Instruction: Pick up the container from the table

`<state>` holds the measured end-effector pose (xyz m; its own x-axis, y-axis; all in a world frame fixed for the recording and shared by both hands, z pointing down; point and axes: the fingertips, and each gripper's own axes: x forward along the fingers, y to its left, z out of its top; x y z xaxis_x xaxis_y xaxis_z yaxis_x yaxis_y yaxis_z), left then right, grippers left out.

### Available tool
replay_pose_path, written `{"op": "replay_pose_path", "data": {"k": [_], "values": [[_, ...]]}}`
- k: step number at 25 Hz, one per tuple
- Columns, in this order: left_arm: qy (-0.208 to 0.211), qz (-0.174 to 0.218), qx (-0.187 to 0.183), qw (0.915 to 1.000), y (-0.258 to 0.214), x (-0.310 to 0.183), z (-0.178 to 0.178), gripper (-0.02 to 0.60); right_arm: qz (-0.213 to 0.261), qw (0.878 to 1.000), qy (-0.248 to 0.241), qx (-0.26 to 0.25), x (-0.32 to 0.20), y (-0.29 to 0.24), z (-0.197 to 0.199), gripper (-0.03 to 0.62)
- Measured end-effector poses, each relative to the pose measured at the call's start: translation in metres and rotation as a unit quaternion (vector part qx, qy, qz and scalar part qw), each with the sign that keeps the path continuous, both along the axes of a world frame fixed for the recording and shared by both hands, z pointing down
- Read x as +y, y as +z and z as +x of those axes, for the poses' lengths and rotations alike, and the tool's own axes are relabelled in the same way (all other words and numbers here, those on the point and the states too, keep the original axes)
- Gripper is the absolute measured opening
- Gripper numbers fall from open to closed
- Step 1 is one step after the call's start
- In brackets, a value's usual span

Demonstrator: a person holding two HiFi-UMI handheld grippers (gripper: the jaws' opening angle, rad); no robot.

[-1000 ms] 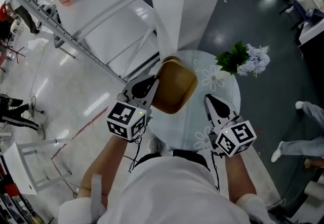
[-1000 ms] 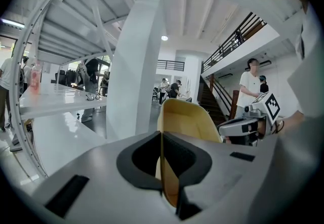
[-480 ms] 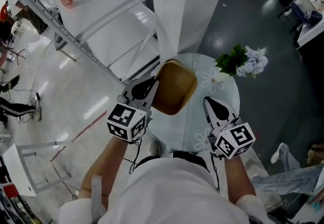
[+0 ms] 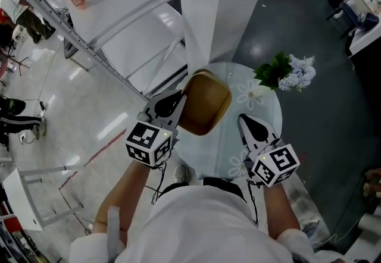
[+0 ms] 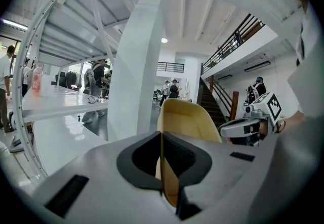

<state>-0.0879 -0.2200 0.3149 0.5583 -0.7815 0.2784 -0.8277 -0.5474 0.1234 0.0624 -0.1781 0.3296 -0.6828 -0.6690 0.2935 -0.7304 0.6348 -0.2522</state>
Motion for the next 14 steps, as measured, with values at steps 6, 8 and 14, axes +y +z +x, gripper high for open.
{"op": "replay_pose_path", "data": {"k": [6,8,14], "values": [[0.0,-0.003,0.001,1.0,0.0029,-0.003,-0.0011,0.03,-0.004,1.0,-0.003,0.002,-0.002,0.0029,-0.0033,0.021],[0.002,-0.003,0.0,1.0,0.0034,-0.0045,-0.0008,0.029,-0.005,1.0,-0.003,0.002,-0.0032,0.0041,-0.004,0.021],[0.004,-0.007,-0.004,1.0,0.0102,-0.0067,-0.0012,0.029,-0.007,1.0,-0.004,0.0,-0.0068,0.0081,-0.0067,0.021]]}}
